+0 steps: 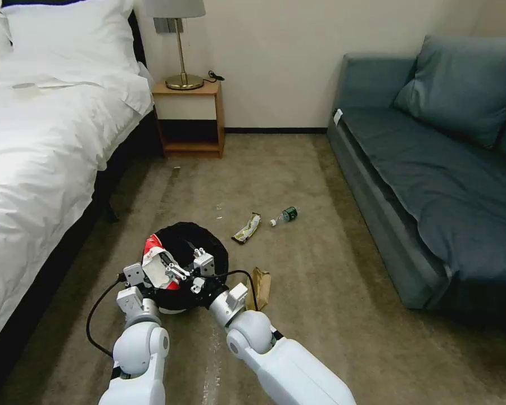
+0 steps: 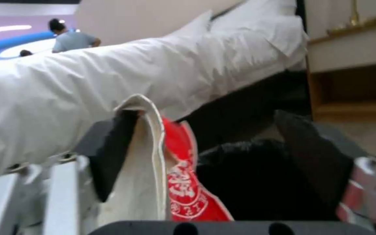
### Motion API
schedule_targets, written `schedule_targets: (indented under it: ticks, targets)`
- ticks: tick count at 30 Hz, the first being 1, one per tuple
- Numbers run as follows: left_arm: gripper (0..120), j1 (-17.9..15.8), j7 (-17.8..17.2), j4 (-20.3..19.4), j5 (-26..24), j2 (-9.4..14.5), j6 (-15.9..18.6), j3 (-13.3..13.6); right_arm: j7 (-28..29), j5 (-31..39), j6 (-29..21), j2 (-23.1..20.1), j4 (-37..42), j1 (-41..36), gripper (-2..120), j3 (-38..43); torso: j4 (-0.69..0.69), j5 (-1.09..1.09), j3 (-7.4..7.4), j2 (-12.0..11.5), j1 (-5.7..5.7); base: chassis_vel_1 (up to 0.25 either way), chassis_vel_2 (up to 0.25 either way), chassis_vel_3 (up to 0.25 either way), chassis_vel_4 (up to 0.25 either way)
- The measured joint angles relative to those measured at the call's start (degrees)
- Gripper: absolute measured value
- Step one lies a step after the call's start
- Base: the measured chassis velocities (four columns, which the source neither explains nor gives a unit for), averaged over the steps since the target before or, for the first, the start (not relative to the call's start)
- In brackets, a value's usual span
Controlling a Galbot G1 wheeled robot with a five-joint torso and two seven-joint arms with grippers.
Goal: Pick up the trash bin, then pick up the garbage on the floor and place it into the trash bin.
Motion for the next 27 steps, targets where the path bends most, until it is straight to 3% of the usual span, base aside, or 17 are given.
schedule_targets:
  ticks: [6, 17, 27]
  targets:
    - [5, 0.0, 0.0, -0.7, 0.0, 0.1, 0.0, 0.1, 2.7, 4.4, -2.1, -0.5, -0.5, 2.7, 98, -1.2, 0.00, 0.00, 0.00, 0.0, 0.00, 0.000, 0.000, 0.000, 0.000]
    - [5, 0.5, -0.1, -1.7, -0.3, 0.5, 0.1, -0.1, 5.0, 6.2, -5.0, -1.8, -2.1, 9.3, 100, -2.5, 0.00, 0.00, 0.00, 0.0, 0.00, 0.000, 0.000, 0.000, 0.000]
    - [4, 0.7, -0.2, -2.1, -0.5, 0.9, 0.3, -0.5, 5.4, 12.5, -9.4, -5.8, -1.2, 13.5, 100, -7.8, 0.00, 0.00, 0.00, 0.0, 0.00, 0.000, 0.000, 0.000, 0.000]
